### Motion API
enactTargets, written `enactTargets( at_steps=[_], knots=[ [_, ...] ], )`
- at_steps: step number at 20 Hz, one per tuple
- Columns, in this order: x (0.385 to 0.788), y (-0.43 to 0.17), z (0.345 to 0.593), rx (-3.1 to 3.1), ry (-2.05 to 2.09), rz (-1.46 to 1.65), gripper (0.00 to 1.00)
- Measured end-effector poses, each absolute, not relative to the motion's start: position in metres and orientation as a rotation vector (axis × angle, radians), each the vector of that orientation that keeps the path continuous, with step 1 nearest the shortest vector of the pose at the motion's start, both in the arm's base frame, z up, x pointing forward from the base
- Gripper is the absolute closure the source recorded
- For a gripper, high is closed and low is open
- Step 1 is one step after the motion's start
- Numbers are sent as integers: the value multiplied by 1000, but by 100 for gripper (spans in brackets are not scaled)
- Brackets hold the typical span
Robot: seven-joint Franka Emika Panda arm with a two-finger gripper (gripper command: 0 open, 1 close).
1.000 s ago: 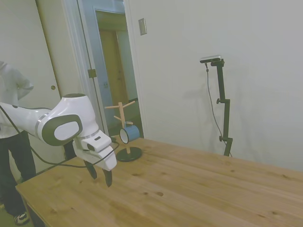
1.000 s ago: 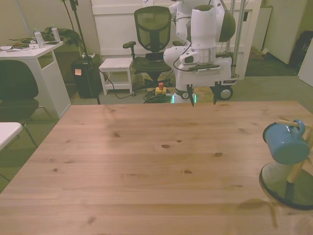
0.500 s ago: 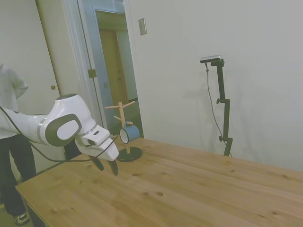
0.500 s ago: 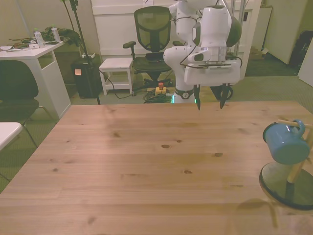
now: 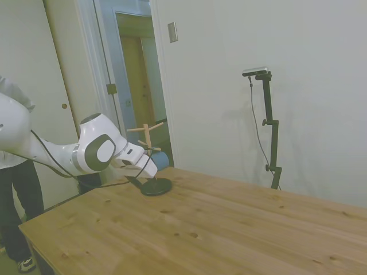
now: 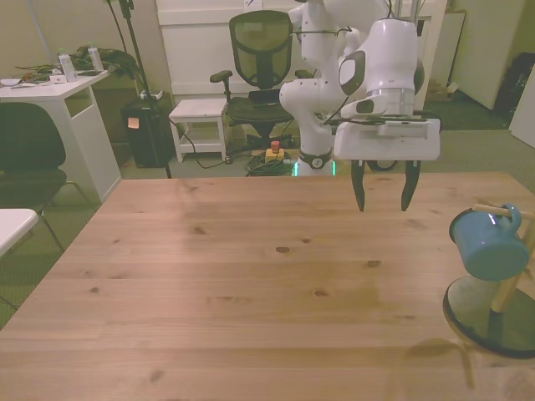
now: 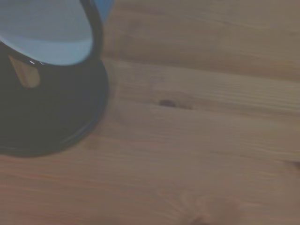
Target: Unload the mug
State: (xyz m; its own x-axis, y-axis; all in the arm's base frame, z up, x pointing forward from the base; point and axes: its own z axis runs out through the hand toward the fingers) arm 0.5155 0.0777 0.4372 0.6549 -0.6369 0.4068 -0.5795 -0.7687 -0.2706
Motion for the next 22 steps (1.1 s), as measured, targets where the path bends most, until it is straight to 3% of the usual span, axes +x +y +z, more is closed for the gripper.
enactTargets(
  at_steps=[3,14,22],
  knots=[
    [515,85,439,-2758,1046,-712,0],
    [519,113,461,-2696,943,-1051,0],
    [538,114,450,-2652,960,-1205,0]
  ],
)
